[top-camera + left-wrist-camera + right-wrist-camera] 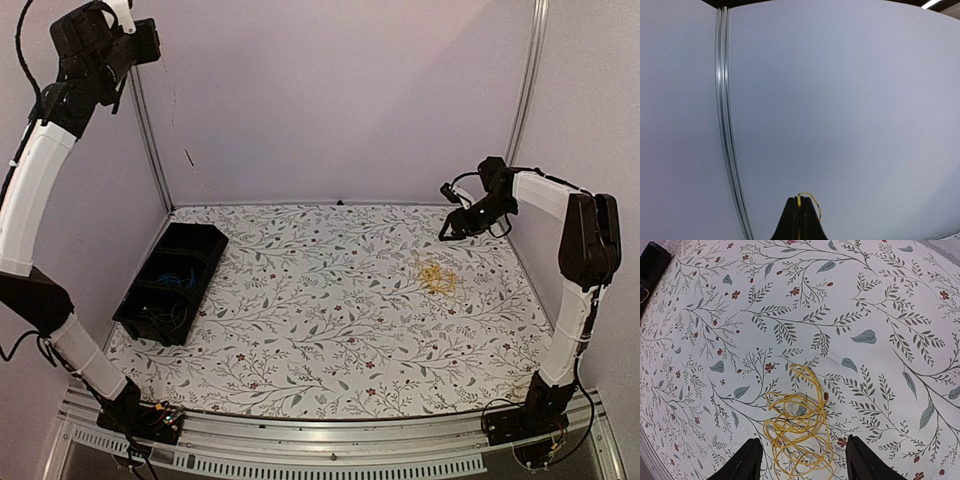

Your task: Untangle the cables

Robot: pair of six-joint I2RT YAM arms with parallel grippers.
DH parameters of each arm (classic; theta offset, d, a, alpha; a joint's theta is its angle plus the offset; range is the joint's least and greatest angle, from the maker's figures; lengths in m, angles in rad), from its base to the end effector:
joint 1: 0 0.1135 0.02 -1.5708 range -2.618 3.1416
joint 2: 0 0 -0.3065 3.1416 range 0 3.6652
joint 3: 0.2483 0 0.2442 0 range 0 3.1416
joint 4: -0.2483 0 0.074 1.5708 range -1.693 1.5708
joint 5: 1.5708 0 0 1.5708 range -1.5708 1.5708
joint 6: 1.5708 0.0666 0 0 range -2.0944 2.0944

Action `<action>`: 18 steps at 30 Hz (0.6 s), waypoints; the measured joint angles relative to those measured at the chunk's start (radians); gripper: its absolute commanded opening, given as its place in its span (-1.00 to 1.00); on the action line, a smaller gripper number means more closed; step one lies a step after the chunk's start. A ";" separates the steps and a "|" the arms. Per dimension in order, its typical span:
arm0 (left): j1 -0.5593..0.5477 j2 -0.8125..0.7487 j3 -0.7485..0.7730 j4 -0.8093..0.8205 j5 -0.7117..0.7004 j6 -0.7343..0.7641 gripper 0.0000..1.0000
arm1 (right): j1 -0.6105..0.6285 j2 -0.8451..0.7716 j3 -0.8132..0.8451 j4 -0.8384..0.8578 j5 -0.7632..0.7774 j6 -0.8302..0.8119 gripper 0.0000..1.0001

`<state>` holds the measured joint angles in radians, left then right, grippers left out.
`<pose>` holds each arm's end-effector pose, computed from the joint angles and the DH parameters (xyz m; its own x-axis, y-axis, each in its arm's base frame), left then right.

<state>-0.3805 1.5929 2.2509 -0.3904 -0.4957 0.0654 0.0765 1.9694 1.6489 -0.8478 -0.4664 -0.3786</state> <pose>0.2952 -0.0839 0.6472 0.2385 -0.0335 -0.9706 -0.1151 0.9914 -0.0625 0.4313 0.0631 0.2555 -0.7623 -0.3895 -0.5169 -0.5657 0.7890 0.2396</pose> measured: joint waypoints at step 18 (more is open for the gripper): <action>0.249 0.047 -0.008 -0.041 0.204 -0.114 -1.00 | 0.000 0.000 -0.014 -0.001 -0.016 0.000 0.22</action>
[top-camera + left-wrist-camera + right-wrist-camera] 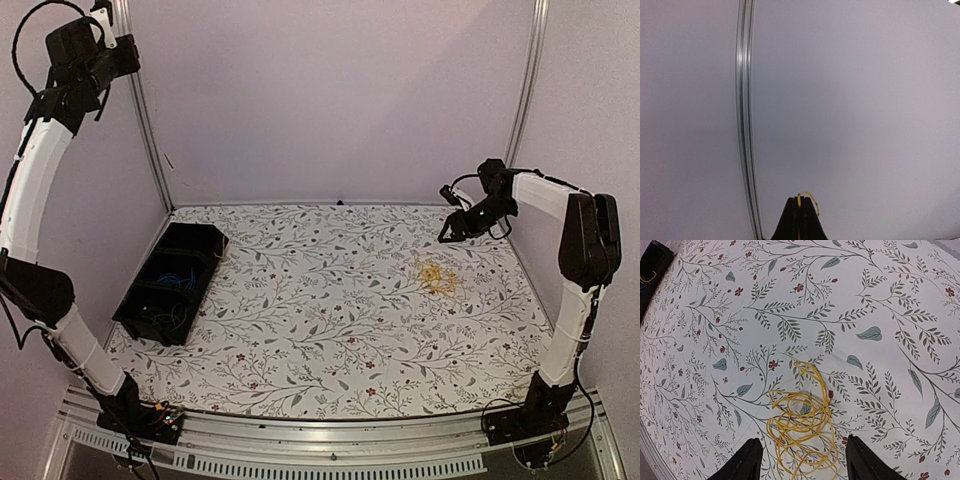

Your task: Untangle the cables

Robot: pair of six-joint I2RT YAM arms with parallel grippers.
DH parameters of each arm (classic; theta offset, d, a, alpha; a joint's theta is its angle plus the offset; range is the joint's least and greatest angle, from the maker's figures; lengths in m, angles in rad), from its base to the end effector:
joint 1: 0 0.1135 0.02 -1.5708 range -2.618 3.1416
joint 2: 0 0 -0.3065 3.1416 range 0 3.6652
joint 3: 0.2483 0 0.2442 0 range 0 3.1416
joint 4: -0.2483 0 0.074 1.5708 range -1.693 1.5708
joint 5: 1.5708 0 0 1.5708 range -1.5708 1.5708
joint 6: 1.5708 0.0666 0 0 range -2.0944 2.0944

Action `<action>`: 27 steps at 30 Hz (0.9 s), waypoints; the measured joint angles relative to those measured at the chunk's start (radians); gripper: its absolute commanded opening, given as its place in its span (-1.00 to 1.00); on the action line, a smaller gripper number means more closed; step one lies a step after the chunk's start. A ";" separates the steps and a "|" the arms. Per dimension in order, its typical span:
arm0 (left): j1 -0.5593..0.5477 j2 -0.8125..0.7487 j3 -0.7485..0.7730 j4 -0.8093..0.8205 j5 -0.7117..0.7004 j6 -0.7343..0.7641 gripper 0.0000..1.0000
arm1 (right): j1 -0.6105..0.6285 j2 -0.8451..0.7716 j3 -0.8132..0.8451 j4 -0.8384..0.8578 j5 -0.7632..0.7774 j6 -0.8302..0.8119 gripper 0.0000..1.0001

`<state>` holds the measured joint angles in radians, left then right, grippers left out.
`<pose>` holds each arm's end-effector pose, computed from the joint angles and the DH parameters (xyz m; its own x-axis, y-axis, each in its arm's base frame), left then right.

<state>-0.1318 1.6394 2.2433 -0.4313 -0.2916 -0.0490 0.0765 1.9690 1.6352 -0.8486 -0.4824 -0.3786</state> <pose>0.3371 -0.0254 0.6268 0.1776 -0.0709 -0.9815 -0.1464 0.9844 -0.0976 0.4289 0.0639 0.2521 -0.7677 -0.3872 -0.5106 -0.5668 0.7821 0.2590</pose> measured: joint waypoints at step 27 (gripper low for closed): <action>0.212 0.048 0.040 0.014 0.099 -0.095 -1.00 | 0.000 0.000 -0.011 0.005 -0.032 0.008 0.22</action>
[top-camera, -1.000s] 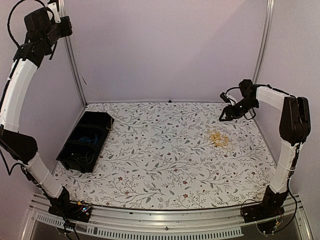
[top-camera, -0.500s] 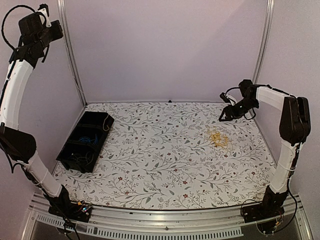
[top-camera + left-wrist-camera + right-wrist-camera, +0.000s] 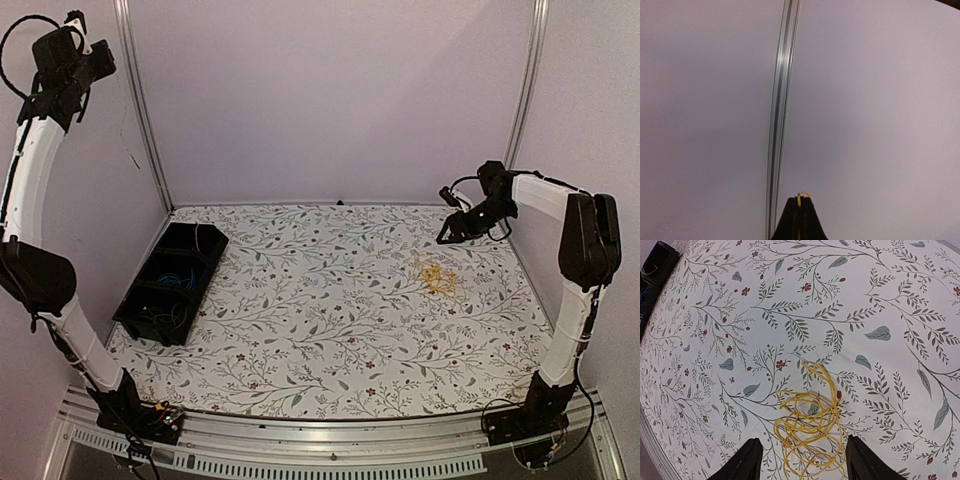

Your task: Untangle the cables

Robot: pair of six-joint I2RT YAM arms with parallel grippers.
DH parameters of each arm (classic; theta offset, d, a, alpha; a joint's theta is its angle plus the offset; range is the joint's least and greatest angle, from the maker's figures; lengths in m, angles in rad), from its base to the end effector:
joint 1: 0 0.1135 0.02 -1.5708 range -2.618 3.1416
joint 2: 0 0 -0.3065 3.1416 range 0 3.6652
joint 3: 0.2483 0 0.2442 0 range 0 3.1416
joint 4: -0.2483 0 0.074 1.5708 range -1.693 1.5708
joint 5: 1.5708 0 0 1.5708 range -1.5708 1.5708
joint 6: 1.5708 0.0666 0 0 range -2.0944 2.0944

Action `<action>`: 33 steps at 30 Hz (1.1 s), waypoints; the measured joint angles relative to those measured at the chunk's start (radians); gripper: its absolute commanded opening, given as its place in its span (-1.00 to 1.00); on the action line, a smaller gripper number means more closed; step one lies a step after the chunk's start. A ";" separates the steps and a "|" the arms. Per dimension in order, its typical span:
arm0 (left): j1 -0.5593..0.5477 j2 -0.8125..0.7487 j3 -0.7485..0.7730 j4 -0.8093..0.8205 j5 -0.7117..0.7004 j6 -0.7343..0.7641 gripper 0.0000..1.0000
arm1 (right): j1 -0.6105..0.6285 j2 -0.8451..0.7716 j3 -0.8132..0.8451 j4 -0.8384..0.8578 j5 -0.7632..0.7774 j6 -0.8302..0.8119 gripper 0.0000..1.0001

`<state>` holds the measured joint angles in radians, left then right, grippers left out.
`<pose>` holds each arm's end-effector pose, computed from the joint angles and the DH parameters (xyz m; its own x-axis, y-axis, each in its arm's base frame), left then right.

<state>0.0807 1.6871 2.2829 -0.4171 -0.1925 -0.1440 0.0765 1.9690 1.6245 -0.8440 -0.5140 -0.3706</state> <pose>0.3528 0.0413 0.6252 0.2136 -0.1240 -0.9690 -0.2386 0.9552 -0.1749 0.4274 0.0656 0.2501 -0.7720 -0.3755 -0.5129 -0.5675 0.7706 0.2901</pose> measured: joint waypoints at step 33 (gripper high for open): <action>0.004 -0.397 -0.639 -0.014 0.067 -0.067 -1.00 | 0.001 0.000 -0.071 0.029 -0.050 0.035 0.23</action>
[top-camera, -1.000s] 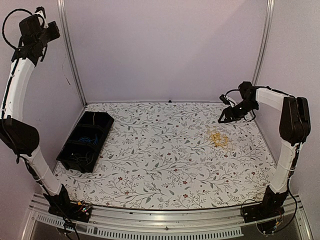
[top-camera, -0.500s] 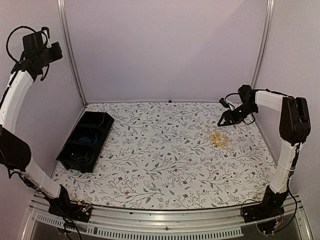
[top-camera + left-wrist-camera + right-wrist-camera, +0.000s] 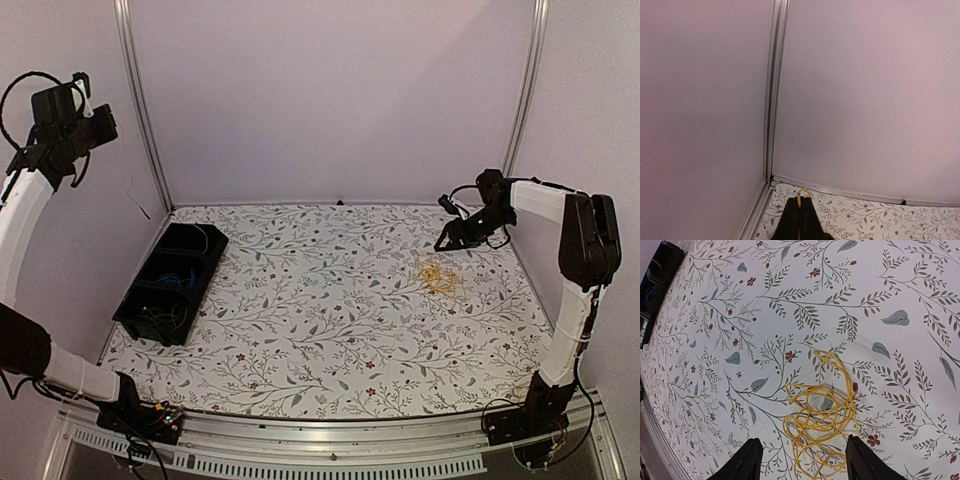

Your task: Untangle the cables

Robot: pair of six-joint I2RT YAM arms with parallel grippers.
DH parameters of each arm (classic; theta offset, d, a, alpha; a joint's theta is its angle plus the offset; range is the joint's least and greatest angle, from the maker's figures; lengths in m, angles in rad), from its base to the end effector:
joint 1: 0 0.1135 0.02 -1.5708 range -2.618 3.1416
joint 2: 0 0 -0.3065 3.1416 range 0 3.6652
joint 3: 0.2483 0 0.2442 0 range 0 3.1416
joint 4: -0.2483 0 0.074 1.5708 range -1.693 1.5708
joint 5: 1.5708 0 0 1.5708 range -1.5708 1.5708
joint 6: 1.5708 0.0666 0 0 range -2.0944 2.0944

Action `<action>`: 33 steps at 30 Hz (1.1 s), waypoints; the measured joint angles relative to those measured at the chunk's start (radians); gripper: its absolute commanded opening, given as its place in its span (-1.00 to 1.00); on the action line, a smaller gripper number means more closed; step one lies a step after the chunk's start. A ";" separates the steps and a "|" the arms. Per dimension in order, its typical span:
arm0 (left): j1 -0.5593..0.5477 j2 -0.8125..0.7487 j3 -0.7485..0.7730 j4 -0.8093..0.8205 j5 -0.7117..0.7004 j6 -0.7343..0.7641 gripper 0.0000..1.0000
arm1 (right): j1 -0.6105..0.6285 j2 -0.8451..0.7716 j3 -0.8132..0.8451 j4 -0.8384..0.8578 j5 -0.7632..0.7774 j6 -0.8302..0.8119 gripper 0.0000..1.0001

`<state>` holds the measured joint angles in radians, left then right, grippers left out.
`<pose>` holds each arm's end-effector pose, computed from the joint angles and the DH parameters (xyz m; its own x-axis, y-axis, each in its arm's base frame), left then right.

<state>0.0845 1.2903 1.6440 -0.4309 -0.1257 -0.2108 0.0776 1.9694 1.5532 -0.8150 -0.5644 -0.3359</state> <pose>0.2744 0.0316 0.5355 -0.0316 -0.2110 -0.9770 -0.2197 0.9550 -0.1992 0.4191 0.0683 0.2323 -0.8074 -0.3421 -0.4807 -0.5394 0.7582 0.3664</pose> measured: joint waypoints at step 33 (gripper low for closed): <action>-0.164 0.351 -0.302 0.144 0.135 -0.117 -1.00 | 0.001 -0.005 -0.050 0.003 0.000 0.000 0.22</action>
<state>-0.0792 1.6417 1.3418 -0.2867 0.0093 -0.3279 0.0784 1.9648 1.5036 -0.8124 -0.5640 -0.3363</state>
